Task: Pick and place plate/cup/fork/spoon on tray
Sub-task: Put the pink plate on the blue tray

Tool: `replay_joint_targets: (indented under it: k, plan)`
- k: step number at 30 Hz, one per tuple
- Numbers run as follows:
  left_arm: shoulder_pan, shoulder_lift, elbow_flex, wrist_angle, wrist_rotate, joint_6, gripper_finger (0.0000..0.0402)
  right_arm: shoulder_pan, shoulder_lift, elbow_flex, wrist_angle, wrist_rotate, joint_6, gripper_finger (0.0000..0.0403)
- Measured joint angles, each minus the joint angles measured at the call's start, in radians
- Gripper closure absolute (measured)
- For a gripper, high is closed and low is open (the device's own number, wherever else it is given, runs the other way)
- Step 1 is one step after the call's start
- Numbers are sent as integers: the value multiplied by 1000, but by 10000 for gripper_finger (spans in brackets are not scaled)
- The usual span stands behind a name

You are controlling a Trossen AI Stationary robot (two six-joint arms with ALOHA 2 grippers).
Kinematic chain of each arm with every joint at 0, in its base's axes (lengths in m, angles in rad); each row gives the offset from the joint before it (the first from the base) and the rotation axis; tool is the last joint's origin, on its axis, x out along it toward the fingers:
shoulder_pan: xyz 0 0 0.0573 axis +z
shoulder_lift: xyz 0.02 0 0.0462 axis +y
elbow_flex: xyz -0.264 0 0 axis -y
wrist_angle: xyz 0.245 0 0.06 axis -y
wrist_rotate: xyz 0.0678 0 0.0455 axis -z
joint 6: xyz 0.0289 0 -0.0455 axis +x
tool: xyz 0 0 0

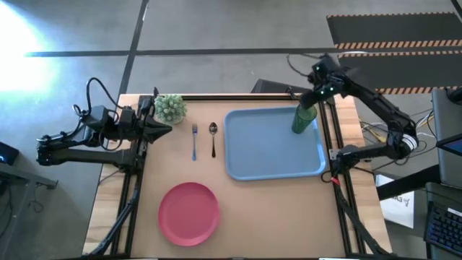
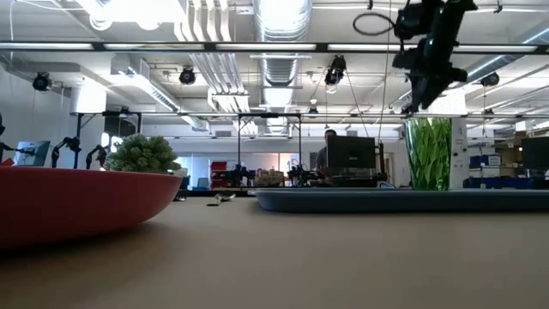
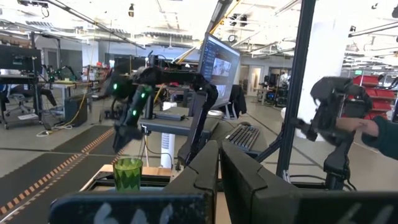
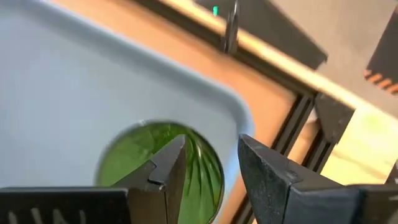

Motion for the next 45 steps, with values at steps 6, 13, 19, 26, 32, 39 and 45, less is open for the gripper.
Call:
replay_joint_targets:
  k: [6,13,19,26,32,39,45]
  plan:
    - [0,5,0,-29,0,-1,402,2,-38,145,33,-182,34,277]
    - [0,26,0,-120,-1,-82,402,34,-115,203,306,-687,132,287]
    - [0,76,0,-213,-11,-183,402,158,-184,193,479,-785,190,297]
    - [0,205,0,-367,-43,-326,398,313,-202,186,477,-732,193,300]
    - [-22,359,0,-397,137,-422,348,411,-177,179,483,-702,193,302]
    - [-77,541,2,-423,172,-415,282,466,-132,179,521,-703,193,303]
    - [-141,698,3,-503,228,-392,274,474,-111,182,526,-705,193,301]
